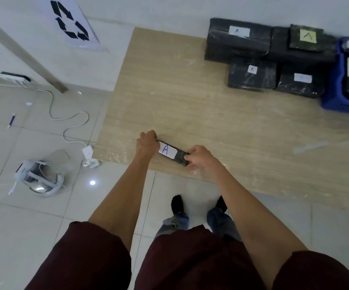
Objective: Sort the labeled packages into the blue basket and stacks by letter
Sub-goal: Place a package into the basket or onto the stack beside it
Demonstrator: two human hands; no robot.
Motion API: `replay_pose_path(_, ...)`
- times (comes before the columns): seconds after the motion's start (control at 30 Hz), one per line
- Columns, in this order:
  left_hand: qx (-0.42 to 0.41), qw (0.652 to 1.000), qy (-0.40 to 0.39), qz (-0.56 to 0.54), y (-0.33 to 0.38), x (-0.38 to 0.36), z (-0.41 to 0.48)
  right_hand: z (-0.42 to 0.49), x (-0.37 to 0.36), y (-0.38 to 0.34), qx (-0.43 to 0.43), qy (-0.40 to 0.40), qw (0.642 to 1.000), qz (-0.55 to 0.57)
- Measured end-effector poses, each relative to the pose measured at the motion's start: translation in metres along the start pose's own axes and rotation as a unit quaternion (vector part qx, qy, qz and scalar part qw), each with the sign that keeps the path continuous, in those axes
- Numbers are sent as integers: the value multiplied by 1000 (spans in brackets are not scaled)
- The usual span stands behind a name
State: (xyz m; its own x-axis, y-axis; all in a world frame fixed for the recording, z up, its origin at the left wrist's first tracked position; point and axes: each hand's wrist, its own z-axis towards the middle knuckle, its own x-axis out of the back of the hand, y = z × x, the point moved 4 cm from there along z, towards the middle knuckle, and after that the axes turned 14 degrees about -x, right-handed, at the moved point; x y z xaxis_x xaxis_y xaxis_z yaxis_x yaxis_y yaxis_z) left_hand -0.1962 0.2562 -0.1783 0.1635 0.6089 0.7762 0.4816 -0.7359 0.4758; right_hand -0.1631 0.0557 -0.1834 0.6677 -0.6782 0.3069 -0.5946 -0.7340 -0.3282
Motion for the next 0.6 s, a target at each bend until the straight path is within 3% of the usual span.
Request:
replay_pose_path(0.2, 0, 989, 36, -144, 22, 15, 10, -5, 36, -13, 11, 79, 996, 46)
replay_pose_path(0.33, -8, 949, 60, -309, 65, 30, 21, -14, 84, -25, 39, 114, 982, 145)
replay_pose_path(0.47, -101, 890, 33, -443, 138, 49, 28, -40, 142, -39, 110, 130, 951, 258)
replay_pose_path(0.6, -201, 853, -8, -481, 215, 64, 23, -79, 205, -45, 195, 176, 921, 286)
